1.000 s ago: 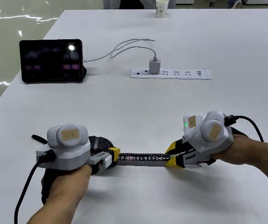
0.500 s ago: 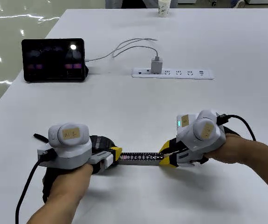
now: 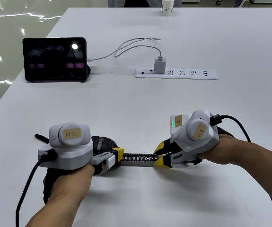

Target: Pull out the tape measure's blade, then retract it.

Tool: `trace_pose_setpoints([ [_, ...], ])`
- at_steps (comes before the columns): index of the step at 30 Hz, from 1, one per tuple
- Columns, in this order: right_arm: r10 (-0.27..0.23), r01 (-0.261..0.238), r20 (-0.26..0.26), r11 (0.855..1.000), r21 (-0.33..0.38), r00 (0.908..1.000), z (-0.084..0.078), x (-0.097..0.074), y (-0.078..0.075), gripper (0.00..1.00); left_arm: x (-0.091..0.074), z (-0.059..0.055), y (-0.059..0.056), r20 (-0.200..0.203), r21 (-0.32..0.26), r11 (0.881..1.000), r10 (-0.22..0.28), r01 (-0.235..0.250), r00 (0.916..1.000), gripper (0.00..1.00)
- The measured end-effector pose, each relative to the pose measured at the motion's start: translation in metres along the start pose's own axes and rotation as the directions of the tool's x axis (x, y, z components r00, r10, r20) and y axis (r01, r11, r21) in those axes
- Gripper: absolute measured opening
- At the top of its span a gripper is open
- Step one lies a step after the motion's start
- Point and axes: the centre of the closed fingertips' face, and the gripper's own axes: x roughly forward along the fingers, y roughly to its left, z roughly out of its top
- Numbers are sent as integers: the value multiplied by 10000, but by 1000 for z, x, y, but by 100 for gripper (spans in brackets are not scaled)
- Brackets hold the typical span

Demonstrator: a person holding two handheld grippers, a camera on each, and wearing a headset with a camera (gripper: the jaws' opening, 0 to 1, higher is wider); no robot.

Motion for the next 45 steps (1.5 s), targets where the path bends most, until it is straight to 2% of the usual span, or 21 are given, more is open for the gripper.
trace_pose_setpoints([
  [12,58,-56,189,10000,-76,9998,17,15,2,10,0,0,0,-11,1,10000,-67,67,10000,58],
  [45,35,-32,750,10000,-38,9972,48,46,4,11,0,-1,-1,-60,146,9998,-167,168,9998,58],
])
